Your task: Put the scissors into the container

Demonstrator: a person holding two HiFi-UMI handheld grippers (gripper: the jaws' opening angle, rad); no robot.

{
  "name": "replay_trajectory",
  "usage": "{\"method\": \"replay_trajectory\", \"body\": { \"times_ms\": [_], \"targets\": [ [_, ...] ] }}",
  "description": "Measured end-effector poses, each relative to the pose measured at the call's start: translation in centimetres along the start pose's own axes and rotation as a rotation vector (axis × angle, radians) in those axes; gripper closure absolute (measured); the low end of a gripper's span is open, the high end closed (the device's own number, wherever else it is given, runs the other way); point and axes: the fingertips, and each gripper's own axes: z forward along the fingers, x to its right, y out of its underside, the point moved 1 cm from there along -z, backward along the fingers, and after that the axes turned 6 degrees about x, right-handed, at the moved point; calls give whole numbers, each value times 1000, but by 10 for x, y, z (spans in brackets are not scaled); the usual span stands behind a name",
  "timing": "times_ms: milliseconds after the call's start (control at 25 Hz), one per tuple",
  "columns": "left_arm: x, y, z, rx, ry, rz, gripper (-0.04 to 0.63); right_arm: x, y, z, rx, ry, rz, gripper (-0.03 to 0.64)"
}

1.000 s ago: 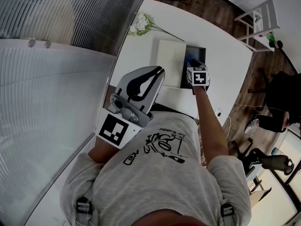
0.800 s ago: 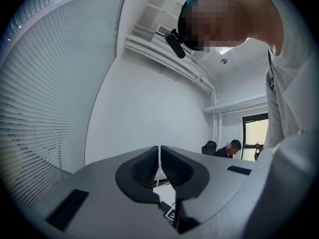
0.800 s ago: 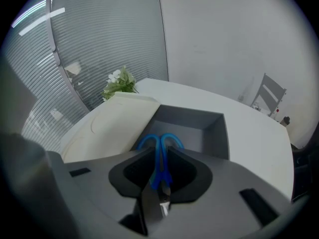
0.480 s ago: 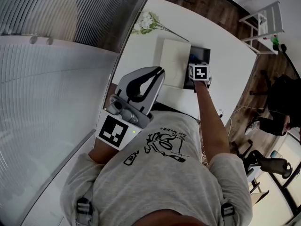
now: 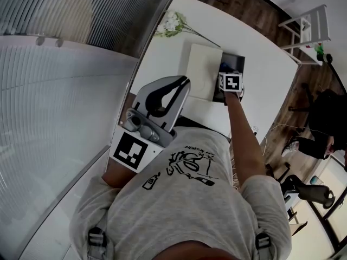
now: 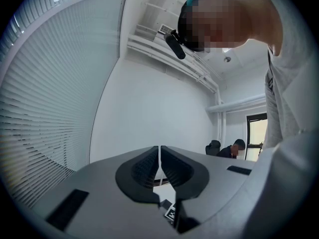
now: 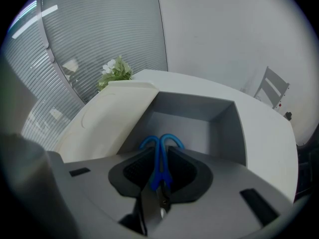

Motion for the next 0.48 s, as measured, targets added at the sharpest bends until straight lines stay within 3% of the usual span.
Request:
{"method": "replay_trajectory", "body": {
  "times_ms": [480],
  "targets": [
    [17,-4,-1,5,-8,14,565,0,-2,-14,47,-33,18,515]
  ]
}}
